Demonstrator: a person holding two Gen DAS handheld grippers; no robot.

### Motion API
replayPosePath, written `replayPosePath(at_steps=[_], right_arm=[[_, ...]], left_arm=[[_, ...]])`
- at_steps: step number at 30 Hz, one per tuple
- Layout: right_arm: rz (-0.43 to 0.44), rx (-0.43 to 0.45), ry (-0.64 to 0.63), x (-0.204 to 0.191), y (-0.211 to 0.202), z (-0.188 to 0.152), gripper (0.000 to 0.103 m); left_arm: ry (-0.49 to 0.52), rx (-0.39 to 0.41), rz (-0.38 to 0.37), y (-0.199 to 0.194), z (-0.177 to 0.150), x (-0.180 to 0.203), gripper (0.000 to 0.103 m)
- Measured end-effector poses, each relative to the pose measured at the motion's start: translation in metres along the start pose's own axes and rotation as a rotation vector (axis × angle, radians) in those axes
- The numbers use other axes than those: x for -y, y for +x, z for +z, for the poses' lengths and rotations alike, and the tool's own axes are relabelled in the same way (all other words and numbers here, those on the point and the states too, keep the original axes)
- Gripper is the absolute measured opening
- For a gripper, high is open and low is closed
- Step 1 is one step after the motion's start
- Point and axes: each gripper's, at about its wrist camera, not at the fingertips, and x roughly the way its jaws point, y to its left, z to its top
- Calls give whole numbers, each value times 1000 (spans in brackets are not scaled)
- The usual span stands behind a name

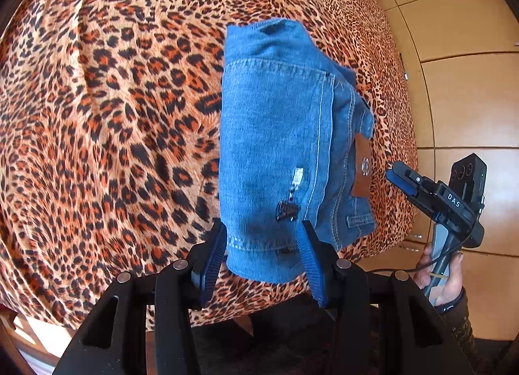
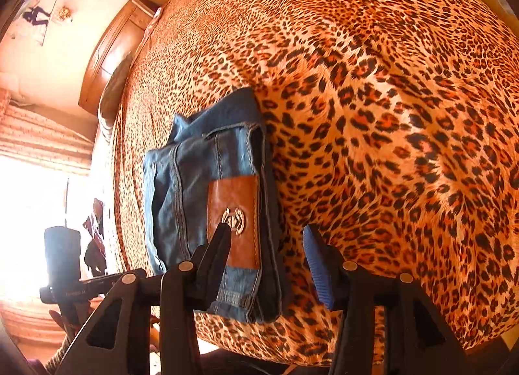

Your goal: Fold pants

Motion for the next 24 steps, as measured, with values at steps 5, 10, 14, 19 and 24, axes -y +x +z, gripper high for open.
replayPosePath(at_steps=[5, 10, 14, 19, 24], right_arm=[[25, 4, 11, -10, 32, 39, 49], [11, -43, -43, -24, 65, 59, 49], [-5, -34, -184, -56, 75, 64, 3], [33, 34, -300, -91, 60, 84, 3], [-103, -80, -212, -47, 89, 84, 14]], left_arm=[[-10, 40, -4, -5, 40, 7, 47], [-92, 8, -43, 28, 58, -3, 49], [-136, 1, -17, 35, 73, -10, 45], [-84, 62, 79, 36, 89, -1, 19], [-149, 40, 62, 34, 88, -11, 20]])
